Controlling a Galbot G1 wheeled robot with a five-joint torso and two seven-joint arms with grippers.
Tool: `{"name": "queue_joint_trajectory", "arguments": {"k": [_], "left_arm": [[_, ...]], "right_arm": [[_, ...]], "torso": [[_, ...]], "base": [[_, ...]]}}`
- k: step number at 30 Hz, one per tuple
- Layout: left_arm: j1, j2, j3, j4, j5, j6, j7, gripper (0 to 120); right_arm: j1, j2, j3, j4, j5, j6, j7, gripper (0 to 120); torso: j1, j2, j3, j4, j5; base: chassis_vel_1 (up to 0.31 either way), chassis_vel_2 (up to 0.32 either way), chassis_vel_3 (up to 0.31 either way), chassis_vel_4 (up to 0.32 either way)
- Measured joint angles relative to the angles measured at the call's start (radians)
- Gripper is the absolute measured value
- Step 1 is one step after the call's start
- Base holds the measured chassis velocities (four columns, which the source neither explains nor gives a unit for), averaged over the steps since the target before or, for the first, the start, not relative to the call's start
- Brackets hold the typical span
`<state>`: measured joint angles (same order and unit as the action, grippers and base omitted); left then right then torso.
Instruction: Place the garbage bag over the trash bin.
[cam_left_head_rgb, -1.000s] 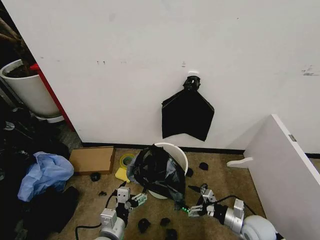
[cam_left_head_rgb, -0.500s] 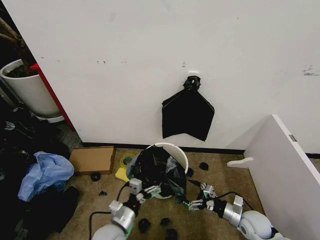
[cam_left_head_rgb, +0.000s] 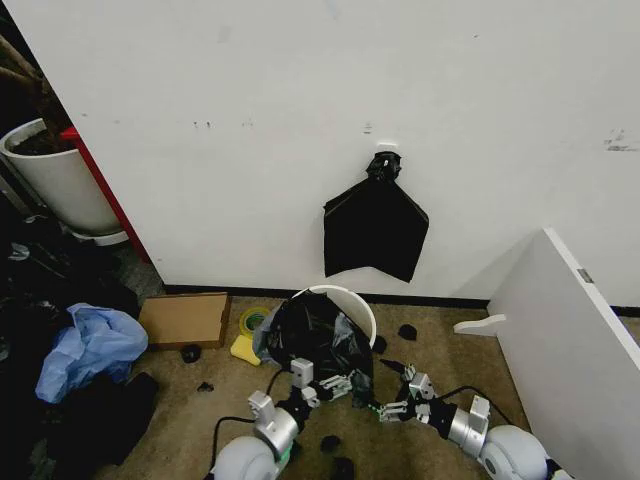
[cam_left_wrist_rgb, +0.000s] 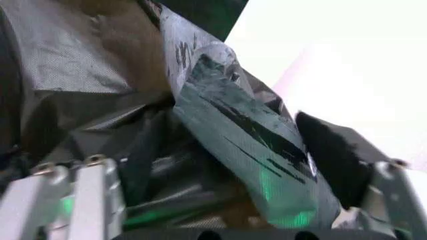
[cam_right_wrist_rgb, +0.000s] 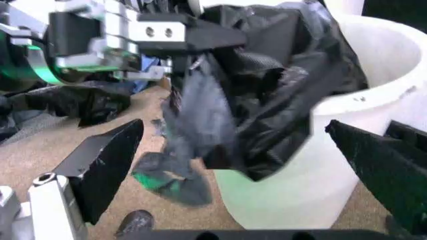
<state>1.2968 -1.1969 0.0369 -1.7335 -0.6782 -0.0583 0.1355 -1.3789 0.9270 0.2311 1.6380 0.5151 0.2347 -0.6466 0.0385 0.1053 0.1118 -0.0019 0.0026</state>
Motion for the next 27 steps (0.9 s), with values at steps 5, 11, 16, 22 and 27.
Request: {"name": "queue_joint_trajectory", "arguments": {"k": [5, 11, 16, 22, 27], "left_arm": [[-0.001, 0.010, -0.003, -0.017, -0.022, 0.004, -0.002, 57], [-0.009, 0.012, -0.012, -0.039, -0.030, 0.000, -0.002, 36], [0.012, 0.010, -0.014, -0.062, -0.009, -0.011, -0.004, 22], [0.073, 0.029, -0.031, -0.093, 0.076, -0.030, 0.035, 41], [0.145, 0.052, -0.093, -0.138, 0.159, -0.064, 0.137, 59]], "right_arm": [[-0.002, 0.001, -0.001, 0.003, -0.018, 0.017, 0.000, 100], [-0.008, 0.000, 0.002, -0.008, -0.063, 0.073, -0.018, 100], [-0.018, -0.012, 0.044, -0.022, -0.054, 0.117, -0.125, 100], [-0.025, -0.018, 0.101, -0.014, 0.096, 0.135, -0.185, 100], [-0.014, -0.020, 0.123, 0.019, 0.260, 0.112, -0.128, 100]], "torso": [[0.000, 0.000, 0.000, -0.0001, 0.0000], [0.000, 0.000, 0.000, -0.0001, 0.0001], [0.000, 0.000, 0.000, -0.0001, 0.0001], [0.000, 0.000, 0.000, -0.0001, 0.0001], [0.000, 0.000, 0.000, -0.0001, 0.0000]], "base": [[0.000, 0.000, 0.000, 0.000], [0.000, 0.000, 0.000, 0.000], [0.000, 0.000, 0.000, 0.000], [0.000, 0.000, 0.000, 0.000], [0.000, 0.000, 0.000, 0.000]]}}
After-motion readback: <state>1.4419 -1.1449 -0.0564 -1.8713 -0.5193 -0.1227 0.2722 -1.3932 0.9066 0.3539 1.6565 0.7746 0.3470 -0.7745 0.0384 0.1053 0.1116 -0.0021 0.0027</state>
